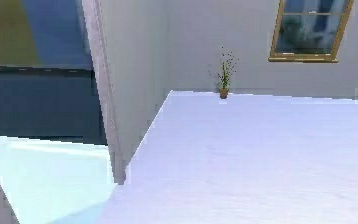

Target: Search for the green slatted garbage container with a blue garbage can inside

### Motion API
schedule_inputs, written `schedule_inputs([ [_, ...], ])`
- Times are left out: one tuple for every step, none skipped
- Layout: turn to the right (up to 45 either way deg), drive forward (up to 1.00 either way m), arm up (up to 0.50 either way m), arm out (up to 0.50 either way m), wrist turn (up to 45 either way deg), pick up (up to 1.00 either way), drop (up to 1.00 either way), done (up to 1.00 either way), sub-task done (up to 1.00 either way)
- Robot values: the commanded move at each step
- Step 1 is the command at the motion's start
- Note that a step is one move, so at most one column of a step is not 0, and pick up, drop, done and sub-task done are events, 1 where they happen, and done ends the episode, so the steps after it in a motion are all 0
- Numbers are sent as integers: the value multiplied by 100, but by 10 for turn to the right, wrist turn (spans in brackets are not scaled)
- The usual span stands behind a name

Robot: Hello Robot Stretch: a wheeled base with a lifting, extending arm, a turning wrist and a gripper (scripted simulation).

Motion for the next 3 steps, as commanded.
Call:
schedule_inputs([
  [0, 70, 0, 0, 0, 0, 0, 0, 0],
  [-240, 0, 0, 0, 0, 0, 0, 0, 0],
  [0, 55, 0, 0, 0, 0, 0, 0, 0],
])
